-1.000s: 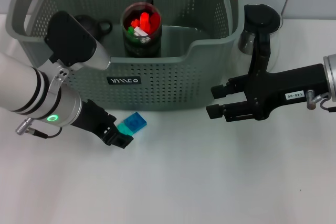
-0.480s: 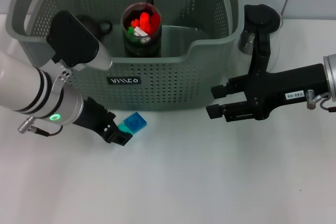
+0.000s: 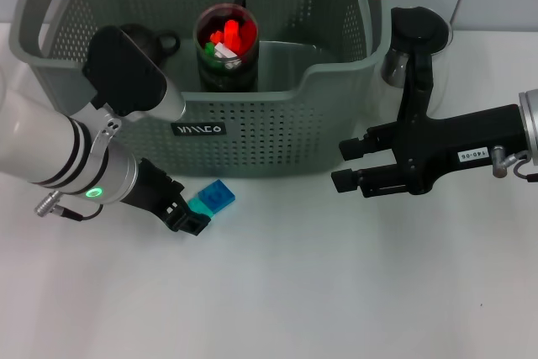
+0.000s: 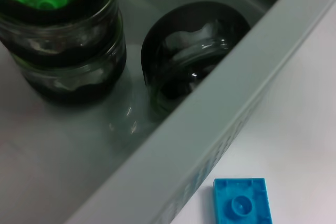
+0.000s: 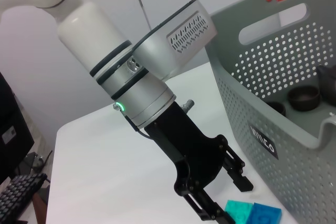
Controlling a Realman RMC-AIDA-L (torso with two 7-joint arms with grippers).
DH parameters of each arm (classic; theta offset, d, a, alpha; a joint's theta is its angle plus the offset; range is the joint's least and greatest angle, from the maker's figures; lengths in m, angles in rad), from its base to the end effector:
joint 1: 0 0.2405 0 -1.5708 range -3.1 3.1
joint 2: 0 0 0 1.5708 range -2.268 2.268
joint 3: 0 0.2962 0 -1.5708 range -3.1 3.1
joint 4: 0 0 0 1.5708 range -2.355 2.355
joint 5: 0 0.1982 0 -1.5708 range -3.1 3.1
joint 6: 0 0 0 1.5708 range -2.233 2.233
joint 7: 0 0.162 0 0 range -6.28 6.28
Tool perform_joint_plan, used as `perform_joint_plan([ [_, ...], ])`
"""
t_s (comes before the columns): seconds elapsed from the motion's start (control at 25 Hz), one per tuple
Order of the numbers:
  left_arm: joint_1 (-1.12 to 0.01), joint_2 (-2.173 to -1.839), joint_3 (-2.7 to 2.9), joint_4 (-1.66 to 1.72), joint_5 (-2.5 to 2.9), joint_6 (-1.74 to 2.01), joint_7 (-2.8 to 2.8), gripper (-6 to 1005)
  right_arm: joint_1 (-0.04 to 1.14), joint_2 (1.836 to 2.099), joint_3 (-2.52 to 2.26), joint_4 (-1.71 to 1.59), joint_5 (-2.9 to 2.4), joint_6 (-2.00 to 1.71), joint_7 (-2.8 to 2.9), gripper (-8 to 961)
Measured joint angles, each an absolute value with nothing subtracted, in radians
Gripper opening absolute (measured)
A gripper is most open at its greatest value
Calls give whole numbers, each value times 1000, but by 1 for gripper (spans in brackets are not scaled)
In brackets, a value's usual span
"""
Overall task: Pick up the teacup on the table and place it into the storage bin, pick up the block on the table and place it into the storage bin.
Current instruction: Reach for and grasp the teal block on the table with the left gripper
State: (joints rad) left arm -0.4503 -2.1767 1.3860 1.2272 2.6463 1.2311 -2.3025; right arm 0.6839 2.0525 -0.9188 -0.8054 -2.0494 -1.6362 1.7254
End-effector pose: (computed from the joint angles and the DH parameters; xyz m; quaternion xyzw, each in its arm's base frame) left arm -0.2692 0.3548 -0.0783 -0.9258 -0.2752 0.1458 0.2142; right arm 0.2099 0.3692 -0.0379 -0.9676 0.2007 0.1529 0.0099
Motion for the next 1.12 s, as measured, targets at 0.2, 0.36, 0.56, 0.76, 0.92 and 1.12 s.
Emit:
perform_joint_plan([
  [0.2,-454,-2177,1387,1217,2651,1224,-2302,669,684,2052,-919,-805,-2049,-1637,1726,609],
  [0.36,-454,-2177,1387,1216,2659,1221,-2303,668,685,2052,-919,-805,-2049,-1637,1726,609],
  [0.56,-454,-2177,1395,1216,2664,1220,-2303,667,685,2052,-919,-805,-2049,-1637,1727,609],
  [0.76,-453,-2177,1401,1216,2668,1219,-2302,666,684,2052,-919,-805,-2049,-1637,1728,609],
  [0.92,-452,-2177,1402,1216,2668,1218,-2303,665,684,2052,-919,-805,-2049,-1637,1729,609],
  [1.12,-451,-2177,1402,1216,2670,1218,-2303,664,684,2051,-919,-805,-2049,-1636,1729,610],
])
